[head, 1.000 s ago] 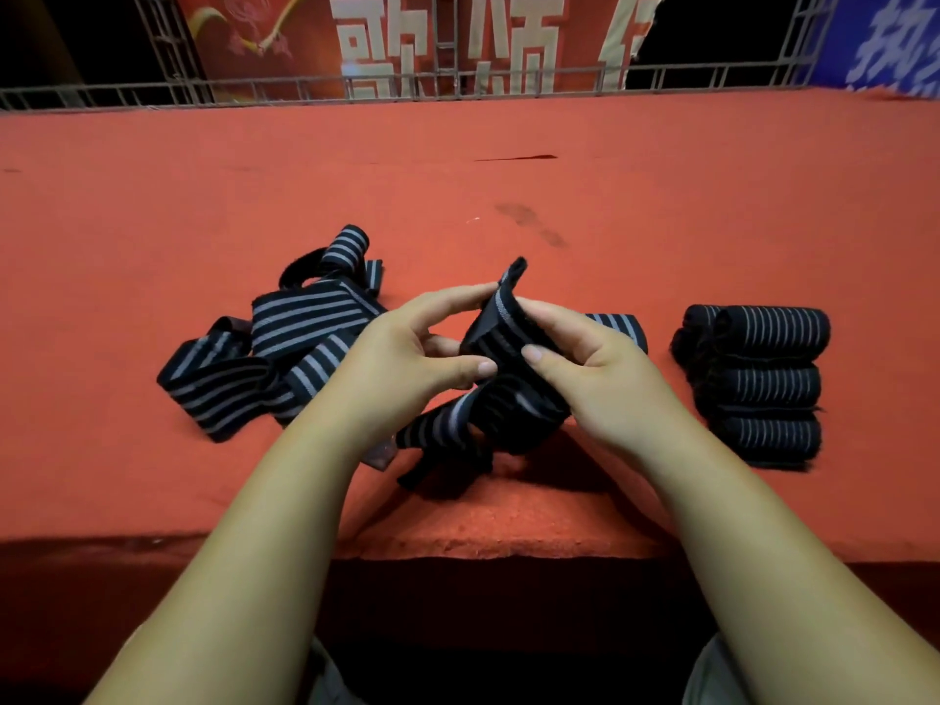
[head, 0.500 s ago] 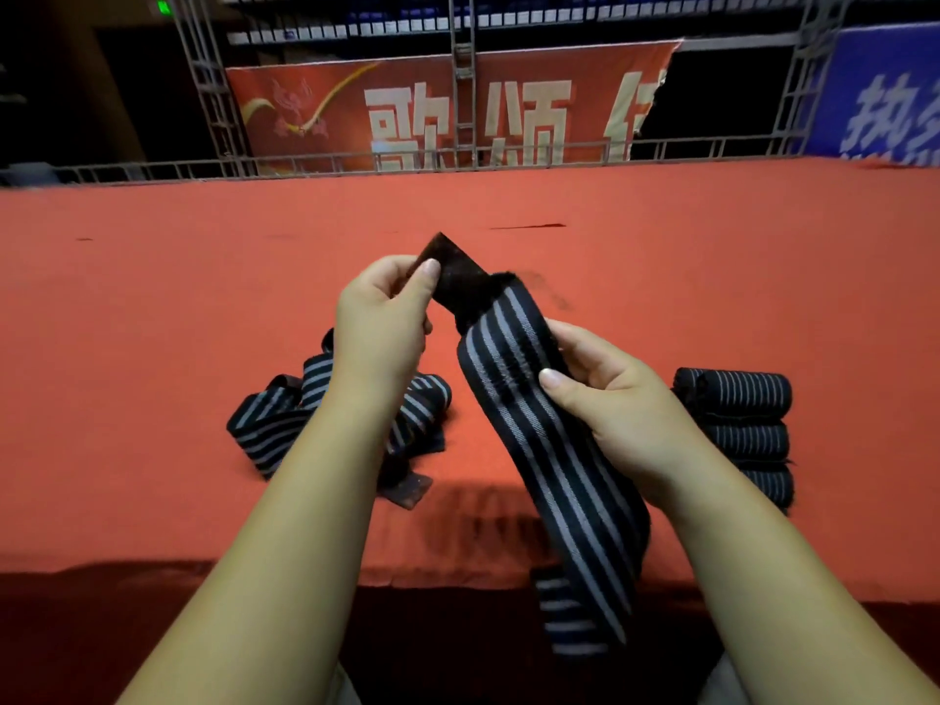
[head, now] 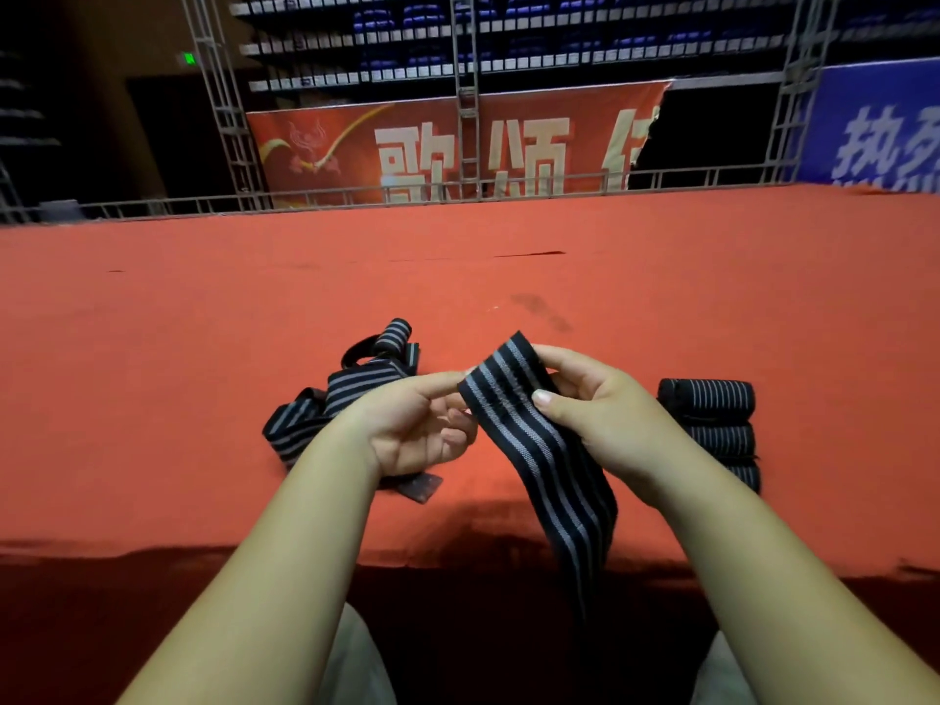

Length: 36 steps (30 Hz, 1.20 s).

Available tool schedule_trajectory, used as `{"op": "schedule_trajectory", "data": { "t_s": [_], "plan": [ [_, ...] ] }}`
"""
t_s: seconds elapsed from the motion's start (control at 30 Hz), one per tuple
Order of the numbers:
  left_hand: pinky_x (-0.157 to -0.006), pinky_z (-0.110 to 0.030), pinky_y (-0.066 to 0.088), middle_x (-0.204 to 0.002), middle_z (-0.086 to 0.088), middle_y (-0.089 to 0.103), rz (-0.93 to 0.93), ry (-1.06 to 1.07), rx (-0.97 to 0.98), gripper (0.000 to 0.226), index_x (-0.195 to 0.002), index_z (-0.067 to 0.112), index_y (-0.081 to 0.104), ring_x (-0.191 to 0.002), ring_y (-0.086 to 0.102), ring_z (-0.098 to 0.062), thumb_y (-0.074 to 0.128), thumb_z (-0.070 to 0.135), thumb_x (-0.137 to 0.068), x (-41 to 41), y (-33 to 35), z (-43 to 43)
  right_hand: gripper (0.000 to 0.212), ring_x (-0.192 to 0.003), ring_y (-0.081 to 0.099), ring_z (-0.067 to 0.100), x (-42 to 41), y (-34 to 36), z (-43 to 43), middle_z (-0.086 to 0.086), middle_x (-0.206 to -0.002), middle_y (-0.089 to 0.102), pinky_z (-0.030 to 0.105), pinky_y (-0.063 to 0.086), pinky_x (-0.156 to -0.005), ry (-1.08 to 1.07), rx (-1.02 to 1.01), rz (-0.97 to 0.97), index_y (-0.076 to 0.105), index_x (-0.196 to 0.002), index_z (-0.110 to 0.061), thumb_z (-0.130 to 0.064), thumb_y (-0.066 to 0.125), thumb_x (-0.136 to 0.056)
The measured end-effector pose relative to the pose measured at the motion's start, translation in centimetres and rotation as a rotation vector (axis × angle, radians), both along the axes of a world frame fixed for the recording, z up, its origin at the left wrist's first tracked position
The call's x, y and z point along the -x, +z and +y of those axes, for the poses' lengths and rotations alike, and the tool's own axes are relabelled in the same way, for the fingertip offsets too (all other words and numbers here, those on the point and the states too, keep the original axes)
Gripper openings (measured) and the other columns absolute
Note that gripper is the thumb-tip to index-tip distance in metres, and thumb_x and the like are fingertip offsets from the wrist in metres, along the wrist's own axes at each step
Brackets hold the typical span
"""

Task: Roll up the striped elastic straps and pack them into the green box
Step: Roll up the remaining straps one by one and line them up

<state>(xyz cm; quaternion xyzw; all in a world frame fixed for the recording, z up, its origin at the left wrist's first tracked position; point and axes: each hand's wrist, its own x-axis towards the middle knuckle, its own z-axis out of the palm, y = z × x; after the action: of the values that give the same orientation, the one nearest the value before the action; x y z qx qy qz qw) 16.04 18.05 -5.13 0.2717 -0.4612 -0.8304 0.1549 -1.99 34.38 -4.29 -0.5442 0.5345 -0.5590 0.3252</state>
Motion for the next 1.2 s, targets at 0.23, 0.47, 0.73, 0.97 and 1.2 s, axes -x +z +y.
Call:
{"op": "schedule_trajectory", "data": {
  "t_s": [0.23, 0.47, 0.73, 0.97, 1.2],
  "plan": [
    [-0.044, -0.011, 0.014, -0.064, 0.012, 0.039, 0.017, 0.046, -0.045, 0.035, -0.062, 0.019, 0.064, -0.046, 0.027, 0.000, 0.068, 0.027, -0.097, 0.0, 0.9, 0.8, 0.046, -0.114, 0.076, 0.016, -0.5, 0.4, 0.7, -0.007, -0.121, 0.080, 0.034, 0.057, -0.100, -0.005, -0.047, -0.009, 0.066, -0.141, -0.037, -0.005, 0.055, -0.109],
    [-0.038, -0.009, 0.042, -0.052, 0.014, 0.052, -0.010, 0.378, -0.088, 0.017, -0.083, 0.023, 0.072, -0.037, 0.042, 0.000, 0.077, 0.026, -0.099, 0.7, 1.1, -3.0, 0.010, -0.087, 0.079, 0.014, 0.6, -1.0, 0.1, -0.005, -0.095, 0.082, 0.037, 0.060, -0.084, -0.132, -0.235, 0.233, 0.078, -0.103, -0.025, -0.030, 0.070, -0.103],
    [-0.086, -0.034, 0.067, -0.102, -0.011, 0.082, 0.028, 0.543, 0.264, 0.007, -0.108, 0.010, 0.067, -0.096, 0.082, -0.023, 0.069, 0.016, -0.105, 5.9, -3.0, -5.6, 0.018, -0.057, 0.060, -0.005, 2.6, -5.9, -4.6, -0.005, -0.094, 0.073, 0.012, 0.042, -0.058, -0.220, -0.327, 0.403, 0.072, -0.118, -0.022, -0.021, 0.073, -0.100],
    [-0.085, -0.036, 0.062, -0.100, -0.007, 0.081, -0.117, 0.607, 0.484, 0.003, -0.102, 0.016, 0.068, -0.100, 0.080, -0.025, 0.071, 0.016, -0.104, 10.6, -9.1, -9.2, 0.046, -0.106, 0.068, 0.018, 3.7, -10.3, -7.1, -0.007, -0.110, 0.069, 0.034, 0.053, -0.089, -0.256, -0.426, 0.643, 0.059, -0.145, -0.022, -0.024, 0.071, -0.100],
    [-0.077, -0.034, 0.064, -0.096, -0.004, 0.082, -0.232, 0.622, 0.539, 0.003, -0.101, 0.015, 0.070, -0.085, 0.078, -0.017, 0.069, 0.013, -0.103, 14.5, -12.8, -11.6, 0.047, -0.107, 0.063, 0.017, 4.9, -14.1, -7.8, -0.010, -0.107, 0.064, 0.037, 0.051, -0.093, -0.298, -0.346, 0.726, 0.057, -0.145, -0.026, -0.033, 0.070, -0.100]
  ]
}}
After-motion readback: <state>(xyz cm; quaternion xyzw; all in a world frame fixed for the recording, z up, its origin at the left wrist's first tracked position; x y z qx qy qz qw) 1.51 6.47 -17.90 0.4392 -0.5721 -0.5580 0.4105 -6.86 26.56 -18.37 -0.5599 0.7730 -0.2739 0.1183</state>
